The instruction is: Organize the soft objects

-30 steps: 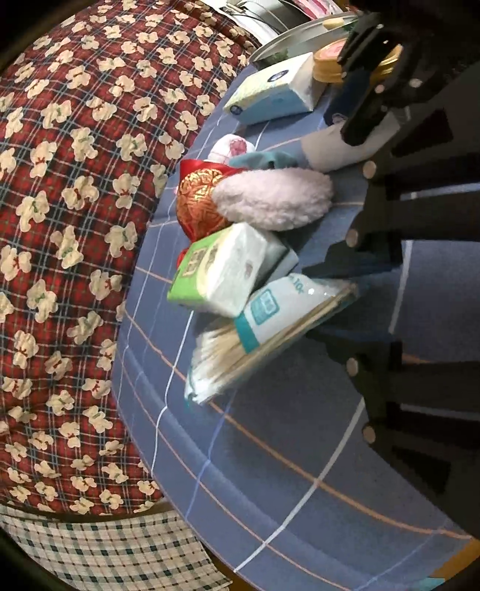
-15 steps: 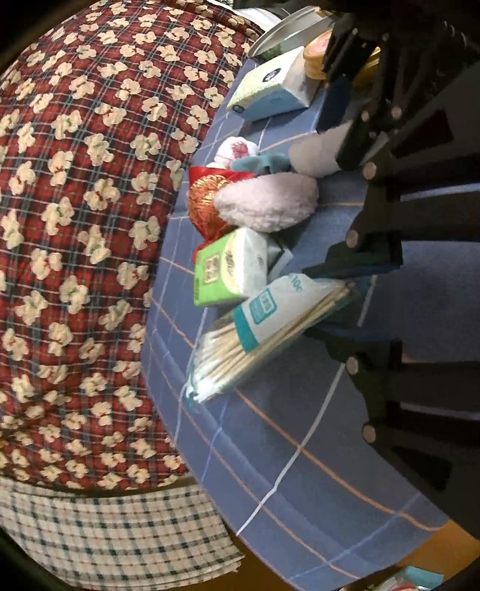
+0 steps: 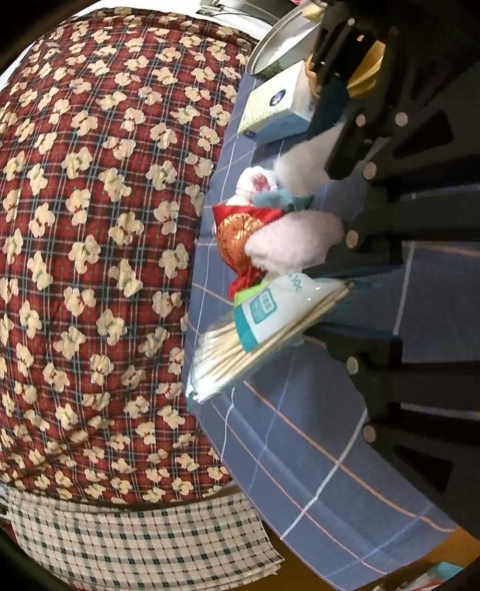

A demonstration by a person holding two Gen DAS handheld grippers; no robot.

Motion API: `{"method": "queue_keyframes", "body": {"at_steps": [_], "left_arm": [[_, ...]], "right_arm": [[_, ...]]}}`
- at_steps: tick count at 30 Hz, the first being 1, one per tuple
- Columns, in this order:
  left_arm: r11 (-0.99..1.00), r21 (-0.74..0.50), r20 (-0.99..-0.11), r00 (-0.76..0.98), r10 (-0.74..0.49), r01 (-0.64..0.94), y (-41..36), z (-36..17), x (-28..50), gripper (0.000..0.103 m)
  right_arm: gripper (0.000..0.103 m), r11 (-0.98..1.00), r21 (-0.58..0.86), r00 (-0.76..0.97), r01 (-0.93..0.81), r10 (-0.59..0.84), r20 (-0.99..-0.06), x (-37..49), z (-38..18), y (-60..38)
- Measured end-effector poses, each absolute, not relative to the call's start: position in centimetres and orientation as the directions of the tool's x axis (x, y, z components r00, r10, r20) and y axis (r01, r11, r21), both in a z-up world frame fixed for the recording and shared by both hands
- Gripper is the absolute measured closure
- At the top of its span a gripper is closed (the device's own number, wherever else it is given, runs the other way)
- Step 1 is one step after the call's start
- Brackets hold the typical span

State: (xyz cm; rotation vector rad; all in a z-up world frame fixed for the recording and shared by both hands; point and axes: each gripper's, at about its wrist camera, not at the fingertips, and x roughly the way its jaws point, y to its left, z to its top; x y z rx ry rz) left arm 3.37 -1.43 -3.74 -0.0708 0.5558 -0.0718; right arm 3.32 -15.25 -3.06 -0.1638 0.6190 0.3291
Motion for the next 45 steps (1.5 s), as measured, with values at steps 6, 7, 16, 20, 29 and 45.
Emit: {"method": "queue_keyframes", "body": {"at_steps": [6,7,16,20,29,45], "left_arm": [[0.995,-0.069,-0.517,0.85,-0.101,0.077,-3.2,-3.3,4.0,0.083],[0.995,-0.068,-0.515,0.851,-0.103,0.079,-3.5,-3.3,4.0,0.083],[0.995,-0.072,-0.509,0.855,-0.098,0.071,-4.2,-2.9,4.4,0.083],[0.995,-0.068,-0.502,0.86,-0.095,0.07,-4.5,-2.6,4.4,0.083],[0.995,-0.067,-0.474,0.874,-0.102,0.08,-5.5,-2.1,4.5,0.083],[0.994,-0.043,-0.448,0.888,-0.107,0.099,-7.7,-1.8,4.7,0.083]], "right_arm": [[0.071,0.937,-0.059,0.794,-0.345,0.257,-0.552,3.1,-2.5,-15.9],[0.071,0.938,-0.064,0.8,-0.34,0.252,-0.544,3.0,-2.5,-16.0],[0.071,0.944,-0.055,0.835,-0.325,0.26,-0.484,2.1,-1.8,-17.0],[0.071,0.946,-0.049,0.843,-0.319,0.26,-0.47,1.8,-1.7,-17.2],[0.071,0.956,-0.055,0.864,-0.289,0.236,-0.446,1.6,-1.6,-18.2],[0.071,0.969,-0.026,0.89,-0.245,0.214,-0.403,1.4,-1.4,-19.8]]}}
